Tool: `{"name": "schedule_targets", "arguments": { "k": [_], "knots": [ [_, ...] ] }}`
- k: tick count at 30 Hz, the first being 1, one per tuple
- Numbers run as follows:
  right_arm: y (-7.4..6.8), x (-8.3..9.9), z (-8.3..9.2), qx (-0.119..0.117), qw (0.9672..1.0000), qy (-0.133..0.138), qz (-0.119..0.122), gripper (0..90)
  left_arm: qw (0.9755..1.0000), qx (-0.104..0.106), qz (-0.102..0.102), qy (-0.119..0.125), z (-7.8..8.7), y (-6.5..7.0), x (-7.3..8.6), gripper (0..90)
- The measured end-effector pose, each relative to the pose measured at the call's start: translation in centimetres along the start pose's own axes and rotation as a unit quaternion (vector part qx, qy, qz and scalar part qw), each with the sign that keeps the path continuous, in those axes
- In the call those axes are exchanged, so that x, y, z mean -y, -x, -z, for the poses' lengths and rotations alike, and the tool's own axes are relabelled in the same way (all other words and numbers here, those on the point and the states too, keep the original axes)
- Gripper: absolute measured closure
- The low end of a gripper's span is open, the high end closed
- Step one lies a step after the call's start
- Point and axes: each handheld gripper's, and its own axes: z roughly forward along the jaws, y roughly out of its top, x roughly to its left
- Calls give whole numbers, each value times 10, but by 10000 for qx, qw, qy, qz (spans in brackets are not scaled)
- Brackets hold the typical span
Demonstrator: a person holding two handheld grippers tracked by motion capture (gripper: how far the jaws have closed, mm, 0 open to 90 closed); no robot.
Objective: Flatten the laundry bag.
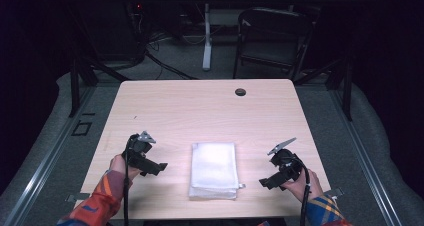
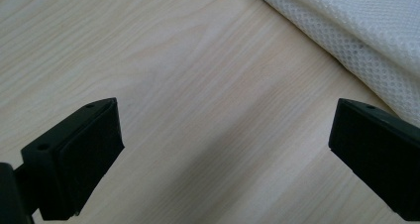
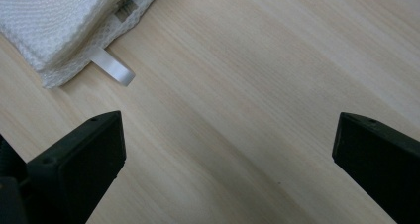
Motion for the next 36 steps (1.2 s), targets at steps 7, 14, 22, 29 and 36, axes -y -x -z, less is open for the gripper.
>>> {"name": "schedule_targets", "arguments": {
  "k": [7, 14, 22, 29, 36],
  "knots": [
    [-1, 1, 0, -29, 9999, -108, 47, 0, 9997, 193, -117, 73, 2, 8, -6, 0],
    [-2, 2, 0, -89, 9999, -82, 4, 0, 9983, 467, -301, 190, 2, 23, -14, 0],
    [-6, 1, 0, -236, 9997, -46, 64, 32, 9951, 700, -649, 256, 1, 44, -21, 5],
    [-7, 0, -3, -322, 9994, -67, 84, 35, 9927, 738, -918, 258, -7, 60, -27, 19],
    [-7, -2, -5, -316, 9992, -190, 178, 57, 9885, 848, -1243, 148, -15, 74, -34, 29]
  ]
}}
